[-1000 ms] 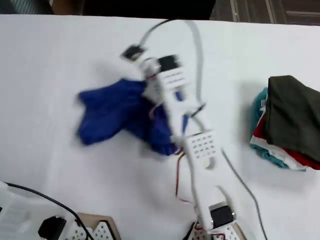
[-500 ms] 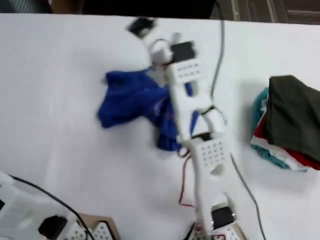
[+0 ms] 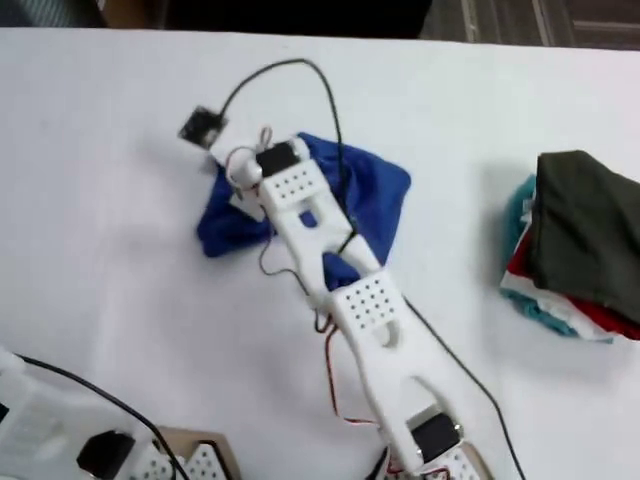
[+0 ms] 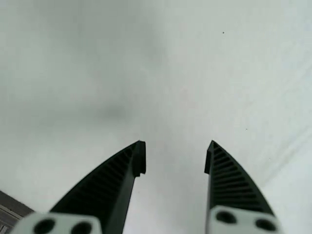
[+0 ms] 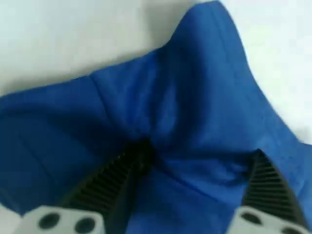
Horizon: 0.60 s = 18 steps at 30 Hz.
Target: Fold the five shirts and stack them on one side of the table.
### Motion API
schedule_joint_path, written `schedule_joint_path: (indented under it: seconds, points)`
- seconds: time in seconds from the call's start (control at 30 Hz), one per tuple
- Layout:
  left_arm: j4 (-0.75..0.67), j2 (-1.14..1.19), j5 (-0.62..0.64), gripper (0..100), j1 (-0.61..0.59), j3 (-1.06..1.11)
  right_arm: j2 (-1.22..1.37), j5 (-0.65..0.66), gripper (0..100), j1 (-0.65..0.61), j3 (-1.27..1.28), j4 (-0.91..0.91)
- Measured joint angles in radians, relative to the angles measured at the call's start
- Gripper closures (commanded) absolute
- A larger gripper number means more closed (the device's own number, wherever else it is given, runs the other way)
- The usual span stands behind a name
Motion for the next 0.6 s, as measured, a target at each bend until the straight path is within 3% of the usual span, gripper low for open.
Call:
schedule_joint_path:
  seconds: [0.1, 0.17, 0.3, 0.6]
  points:
    - [0.000, 0.000, 0.000, 78, 0.000, 0.000, 0.002, -0.003, 99.5, 0.003, -0.020, 0.087]
    - [0.000, 0.000, 0.000, 78, 0.000, 0.000, 0.002, -0.002, 95.8, 0.008, -0.049, 0.169]
    - [0.000, 0.000, 0.000, 78, 0.012, 0.000, -0.008, -0.002, 97.8, 0.018, -0.110, 0.302]
    - [0.000, 0.000, 0.000, 78, 0.080, 0.000, -0.376, -0.051, 97.8, 0.044, -0.063, 0.331]
